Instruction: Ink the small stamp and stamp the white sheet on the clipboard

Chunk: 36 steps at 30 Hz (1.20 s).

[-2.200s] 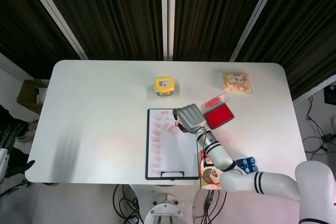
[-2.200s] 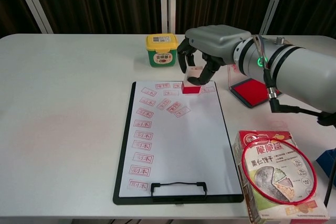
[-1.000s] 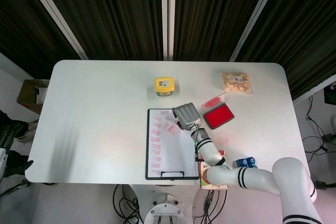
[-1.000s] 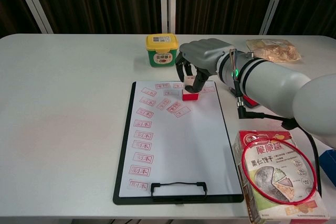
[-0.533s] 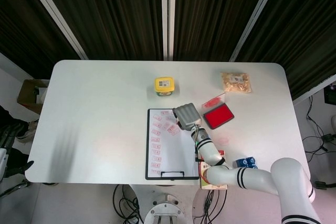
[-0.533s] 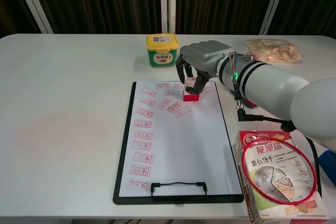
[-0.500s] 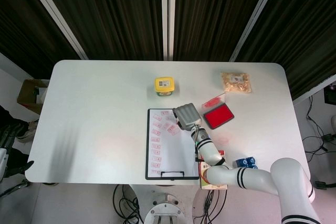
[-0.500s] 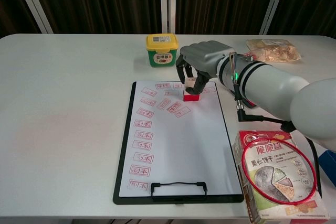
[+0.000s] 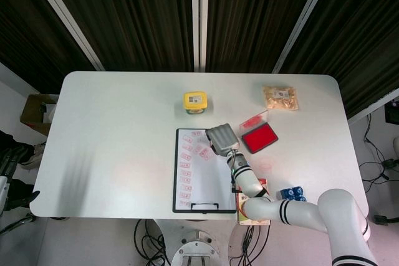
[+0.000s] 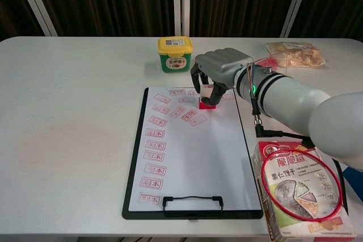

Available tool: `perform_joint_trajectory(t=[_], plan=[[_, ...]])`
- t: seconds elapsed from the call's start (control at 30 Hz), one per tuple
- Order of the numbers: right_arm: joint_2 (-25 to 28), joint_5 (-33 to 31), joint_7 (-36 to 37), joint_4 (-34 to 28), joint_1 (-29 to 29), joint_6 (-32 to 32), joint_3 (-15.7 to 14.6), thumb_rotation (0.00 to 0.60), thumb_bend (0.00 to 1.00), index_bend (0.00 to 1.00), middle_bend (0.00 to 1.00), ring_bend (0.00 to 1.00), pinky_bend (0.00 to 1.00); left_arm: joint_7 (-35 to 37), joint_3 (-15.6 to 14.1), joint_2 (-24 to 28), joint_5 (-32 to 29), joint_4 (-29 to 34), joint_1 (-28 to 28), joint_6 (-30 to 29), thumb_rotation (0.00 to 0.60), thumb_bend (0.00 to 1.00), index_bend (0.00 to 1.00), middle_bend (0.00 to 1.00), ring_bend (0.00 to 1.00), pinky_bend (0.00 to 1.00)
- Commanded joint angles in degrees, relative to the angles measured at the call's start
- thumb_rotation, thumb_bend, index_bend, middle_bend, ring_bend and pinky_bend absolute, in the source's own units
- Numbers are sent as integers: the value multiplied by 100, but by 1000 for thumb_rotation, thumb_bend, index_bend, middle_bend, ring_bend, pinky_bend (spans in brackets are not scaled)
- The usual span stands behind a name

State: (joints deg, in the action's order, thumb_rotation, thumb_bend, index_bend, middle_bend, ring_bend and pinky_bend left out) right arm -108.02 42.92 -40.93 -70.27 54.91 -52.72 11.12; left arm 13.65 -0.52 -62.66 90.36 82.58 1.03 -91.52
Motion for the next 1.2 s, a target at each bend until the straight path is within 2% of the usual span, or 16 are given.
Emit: perform_joint_trajectory(t=[0.03,0.53,0.9,1.03,1.2], plan=[[-18,4,-5,17,-4,8,-8,600,524,1000,879,934,1000,2,2,4,1,1,-1,-3,600,0,96,91,67,160],[53,161,106,-94,-43,-78,109,600,522,1000,881,935,1000,5,17,36,-6,15,-7,-7,600,0,96,91,68,160],[874,603,388,-1324,-305,-564,276,600,523,1000,882,934,1000,-109,5,47,73,127,-24,-33,600,0,96,91,67,160],[1329,856,513,-1884,-530,-763,160,600,522,1000,882,934,1000,-208,-7,65,114,218,-22,-58,600,0,96,91,68,160],[2013,1328,799,-2426,-950,-878,-283,600,522,1000,882,934,1000,-335,-30,64,169,330,-15,-86,600,0,96,91,68,160]])
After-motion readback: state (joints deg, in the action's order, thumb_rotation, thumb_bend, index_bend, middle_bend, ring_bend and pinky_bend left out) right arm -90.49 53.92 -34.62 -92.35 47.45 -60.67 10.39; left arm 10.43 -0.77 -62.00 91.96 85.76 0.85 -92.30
